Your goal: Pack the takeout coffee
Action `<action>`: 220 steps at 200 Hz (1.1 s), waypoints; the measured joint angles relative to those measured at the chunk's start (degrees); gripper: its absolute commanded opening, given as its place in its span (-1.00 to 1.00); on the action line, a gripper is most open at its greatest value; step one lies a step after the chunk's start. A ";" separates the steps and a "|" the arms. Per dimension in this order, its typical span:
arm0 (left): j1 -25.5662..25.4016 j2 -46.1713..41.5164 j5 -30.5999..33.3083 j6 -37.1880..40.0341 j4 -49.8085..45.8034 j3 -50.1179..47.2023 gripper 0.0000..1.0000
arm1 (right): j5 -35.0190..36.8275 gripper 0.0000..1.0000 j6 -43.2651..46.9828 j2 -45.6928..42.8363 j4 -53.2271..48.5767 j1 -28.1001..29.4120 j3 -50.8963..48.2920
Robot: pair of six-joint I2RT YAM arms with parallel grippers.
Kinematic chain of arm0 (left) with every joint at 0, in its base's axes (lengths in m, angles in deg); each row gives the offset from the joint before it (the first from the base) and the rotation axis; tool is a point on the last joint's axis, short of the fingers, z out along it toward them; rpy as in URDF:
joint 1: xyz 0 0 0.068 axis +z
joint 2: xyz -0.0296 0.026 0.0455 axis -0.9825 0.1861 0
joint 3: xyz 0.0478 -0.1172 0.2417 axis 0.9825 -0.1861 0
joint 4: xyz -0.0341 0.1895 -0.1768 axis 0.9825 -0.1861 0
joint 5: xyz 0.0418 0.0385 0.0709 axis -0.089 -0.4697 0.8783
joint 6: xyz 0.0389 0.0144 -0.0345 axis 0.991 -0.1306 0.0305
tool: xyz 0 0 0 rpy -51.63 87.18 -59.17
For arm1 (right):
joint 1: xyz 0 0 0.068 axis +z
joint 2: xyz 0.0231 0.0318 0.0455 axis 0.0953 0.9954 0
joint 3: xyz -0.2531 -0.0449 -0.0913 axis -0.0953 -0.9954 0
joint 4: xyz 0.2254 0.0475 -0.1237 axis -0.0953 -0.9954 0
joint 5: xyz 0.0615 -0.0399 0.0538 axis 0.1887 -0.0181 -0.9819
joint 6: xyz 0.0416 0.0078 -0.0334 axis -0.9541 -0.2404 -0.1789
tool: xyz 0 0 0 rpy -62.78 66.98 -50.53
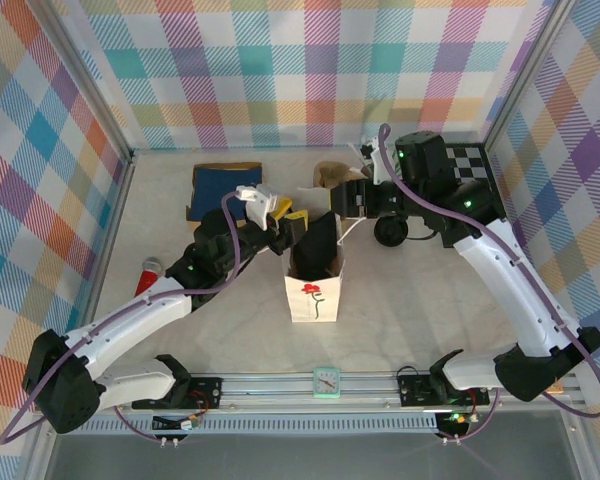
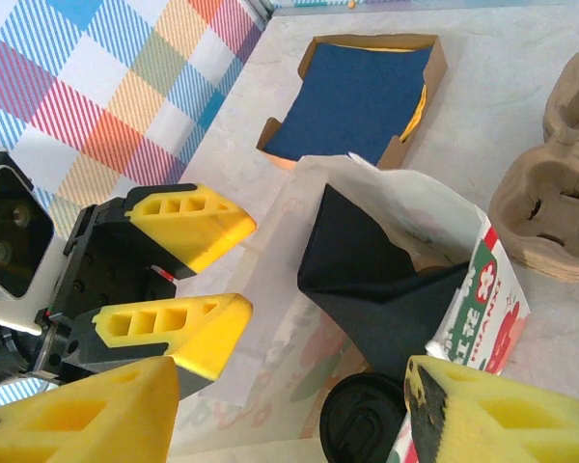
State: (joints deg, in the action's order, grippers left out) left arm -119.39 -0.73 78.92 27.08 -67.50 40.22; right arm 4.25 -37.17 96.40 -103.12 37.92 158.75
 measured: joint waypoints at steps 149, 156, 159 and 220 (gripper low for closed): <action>-0.63 -2.69 1.05 0.04 -12.24 9.60 0.22 | 1.33 0.30 1.77 2.80 -4.90 0.22 3.98; -0.63 -2.84 1.16 0.04 -13.53 10.43 0.24 | 1.57 0.30 2.08 3.37 -5.88 0.22 4.92; -0.63 -2.84 1.22 0.04 -14.21 10.82 0.24 | 1.57 0.30 2.21 3.61 -6.29 0.22 5.29; -0.63 -3.04 4.24 0.81 -25.79 19.12 0.44 | 3.30 0.29 3.93 8.26 -14.10 2.01 10.08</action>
State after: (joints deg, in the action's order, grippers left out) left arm -120.03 -3.76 83.16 27.89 -93.29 59.34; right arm 7.55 -33.24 104.66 -117.22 39.93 168.82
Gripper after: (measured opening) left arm 0.676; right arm 0.646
